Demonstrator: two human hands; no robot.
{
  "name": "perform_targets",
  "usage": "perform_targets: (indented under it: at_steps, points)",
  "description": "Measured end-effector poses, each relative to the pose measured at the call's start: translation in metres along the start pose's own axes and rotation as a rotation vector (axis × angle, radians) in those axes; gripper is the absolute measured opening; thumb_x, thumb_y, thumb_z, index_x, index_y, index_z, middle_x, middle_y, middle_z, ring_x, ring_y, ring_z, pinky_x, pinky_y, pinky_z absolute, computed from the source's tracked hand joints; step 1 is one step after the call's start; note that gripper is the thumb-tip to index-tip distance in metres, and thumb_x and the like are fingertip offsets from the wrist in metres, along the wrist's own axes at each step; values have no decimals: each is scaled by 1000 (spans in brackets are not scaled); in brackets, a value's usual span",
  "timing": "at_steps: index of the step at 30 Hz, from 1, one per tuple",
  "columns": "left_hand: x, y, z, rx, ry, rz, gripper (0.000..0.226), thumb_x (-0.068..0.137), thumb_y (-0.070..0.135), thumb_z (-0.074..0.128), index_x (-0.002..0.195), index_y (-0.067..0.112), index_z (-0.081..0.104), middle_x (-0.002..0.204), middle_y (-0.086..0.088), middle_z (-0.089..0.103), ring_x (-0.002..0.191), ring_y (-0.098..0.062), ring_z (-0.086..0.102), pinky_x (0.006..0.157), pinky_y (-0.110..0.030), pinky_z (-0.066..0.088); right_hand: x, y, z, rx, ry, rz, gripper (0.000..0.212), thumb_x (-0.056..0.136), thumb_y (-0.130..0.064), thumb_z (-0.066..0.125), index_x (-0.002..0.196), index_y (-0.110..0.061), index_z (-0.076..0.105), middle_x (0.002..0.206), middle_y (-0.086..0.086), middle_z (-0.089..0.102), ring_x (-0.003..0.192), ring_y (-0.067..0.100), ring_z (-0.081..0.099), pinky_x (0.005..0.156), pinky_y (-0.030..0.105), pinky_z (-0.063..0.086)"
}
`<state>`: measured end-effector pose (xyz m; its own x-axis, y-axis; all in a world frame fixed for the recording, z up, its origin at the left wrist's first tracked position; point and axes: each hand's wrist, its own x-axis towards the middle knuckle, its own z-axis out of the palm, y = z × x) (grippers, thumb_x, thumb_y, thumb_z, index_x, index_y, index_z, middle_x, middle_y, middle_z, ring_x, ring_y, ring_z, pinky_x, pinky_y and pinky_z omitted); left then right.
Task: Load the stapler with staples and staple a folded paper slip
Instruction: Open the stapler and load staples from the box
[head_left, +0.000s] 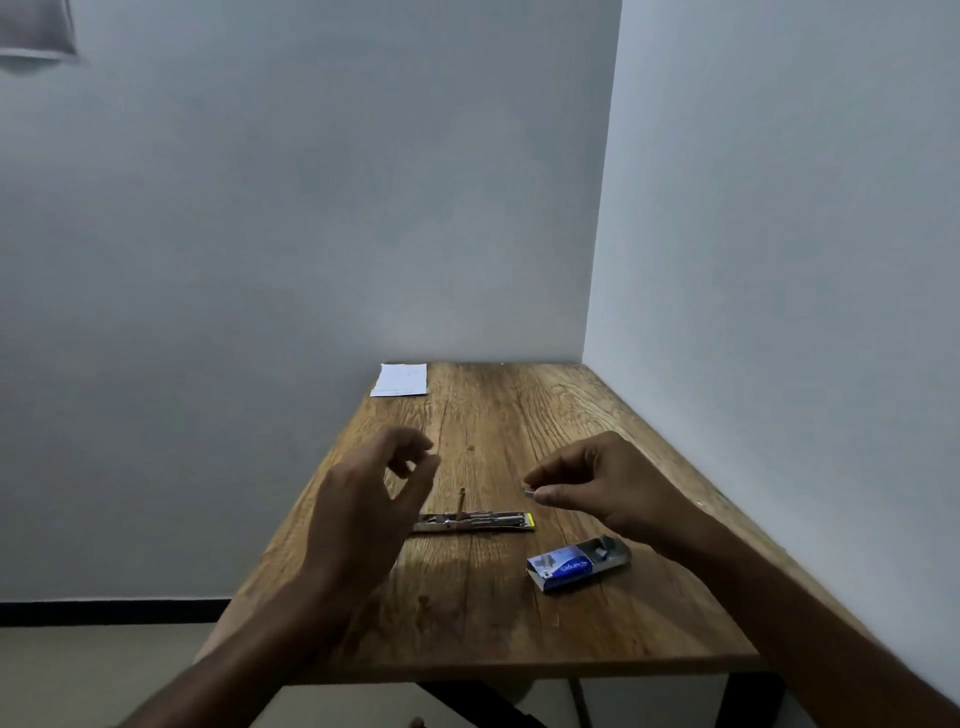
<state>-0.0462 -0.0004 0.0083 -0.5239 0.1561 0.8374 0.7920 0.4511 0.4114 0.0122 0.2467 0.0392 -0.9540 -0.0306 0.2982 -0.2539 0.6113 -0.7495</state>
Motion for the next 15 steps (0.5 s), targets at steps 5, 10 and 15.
perform_targets:
  at_steps: [5,10,15]
  points:
    - [-2,-28,7,49,-82,-213,11,86,30,72,91,32,62,83,18,66,78,-1,63,62,-18,47,20,-2,24,-308,5,-55,14,81,-14,79,94,-20,79,91,-10,77,76,-12,66,67,3,47]
    - [-1,-31,20,53,-264,-240,18,84,45,70,100,35,69,92,27,63,90,5,59,72,-21,46,27,1,40,-435,11,-119,16,79,-18,81,94,-22,79,90,-11,77,72,-12,64,67,4,46]
    - [-2,-37,27,51,-408,-249,28,83,44,72,109,33,72,108,19,71,95,4,56,80,-21,44,31,5,46,-412,2,-107,21,78,-19,82,99,-23,78,92,-9,77,79,-6,69,76,10,52]
